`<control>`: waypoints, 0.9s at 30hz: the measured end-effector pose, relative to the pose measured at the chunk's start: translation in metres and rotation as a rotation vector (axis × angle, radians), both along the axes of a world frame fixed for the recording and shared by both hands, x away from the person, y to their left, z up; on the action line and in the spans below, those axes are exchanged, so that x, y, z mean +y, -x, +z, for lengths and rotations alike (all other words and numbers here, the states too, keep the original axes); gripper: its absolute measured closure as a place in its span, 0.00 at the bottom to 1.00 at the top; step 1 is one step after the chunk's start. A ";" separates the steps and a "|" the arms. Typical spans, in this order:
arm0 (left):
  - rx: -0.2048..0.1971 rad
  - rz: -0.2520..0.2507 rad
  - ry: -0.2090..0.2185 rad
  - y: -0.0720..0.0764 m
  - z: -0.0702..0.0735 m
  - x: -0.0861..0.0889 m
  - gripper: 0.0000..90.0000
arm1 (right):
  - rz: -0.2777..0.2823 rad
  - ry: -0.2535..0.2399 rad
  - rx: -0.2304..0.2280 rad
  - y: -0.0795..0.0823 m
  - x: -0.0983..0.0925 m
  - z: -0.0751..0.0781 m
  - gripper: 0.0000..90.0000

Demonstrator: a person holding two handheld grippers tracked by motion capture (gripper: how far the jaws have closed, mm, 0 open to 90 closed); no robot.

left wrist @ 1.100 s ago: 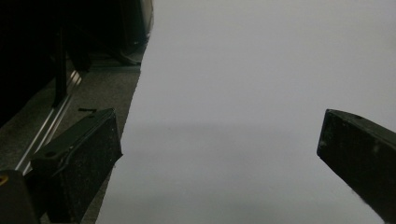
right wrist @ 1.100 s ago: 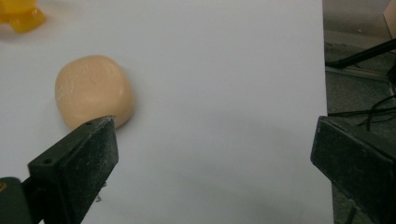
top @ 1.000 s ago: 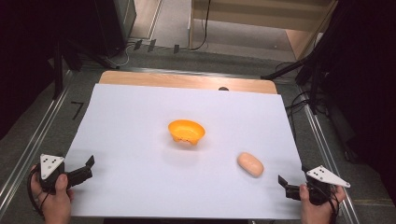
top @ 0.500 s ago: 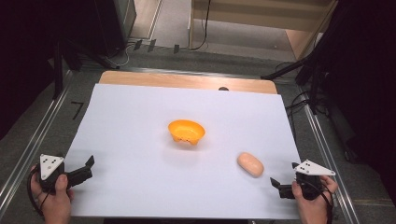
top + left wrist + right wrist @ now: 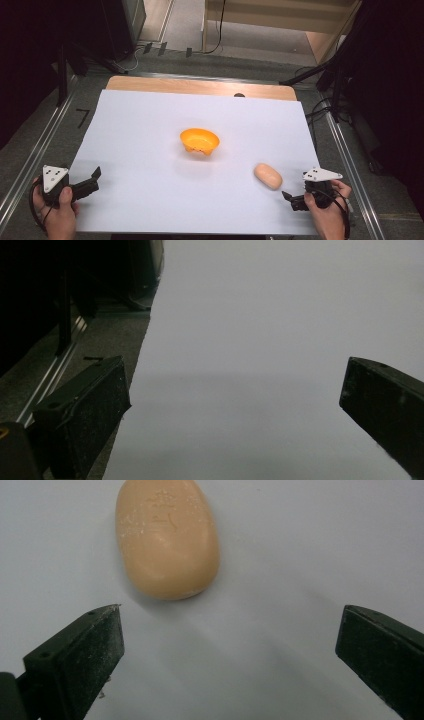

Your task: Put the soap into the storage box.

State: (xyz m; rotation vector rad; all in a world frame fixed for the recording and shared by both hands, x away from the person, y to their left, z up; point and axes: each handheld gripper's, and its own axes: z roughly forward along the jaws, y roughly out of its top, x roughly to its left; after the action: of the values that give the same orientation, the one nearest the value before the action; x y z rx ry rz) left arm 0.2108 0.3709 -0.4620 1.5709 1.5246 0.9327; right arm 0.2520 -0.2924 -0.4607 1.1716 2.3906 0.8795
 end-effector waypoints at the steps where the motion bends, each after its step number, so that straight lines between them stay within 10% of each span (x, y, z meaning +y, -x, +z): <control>1: 0.002 -0.002 -0.002 0.000 0.000 0.000 0.00 | 0.005 -0.002 0.008 -0.001 0.001 0.000 0.00; 27: 0.009 -0.009 0.010 -0.001 0.000 0.002 0.00 | 0.128 0.026 0.147 -0.034 0.041 0.017 0.06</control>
State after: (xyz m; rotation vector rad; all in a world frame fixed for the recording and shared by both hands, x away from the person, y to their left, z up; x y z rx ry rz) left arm 0.2117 0.3727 -0.4619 1.5759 1.5251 0.9130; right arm 0.2856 -0.2509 -0.4434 1.1198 2.6121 0.8238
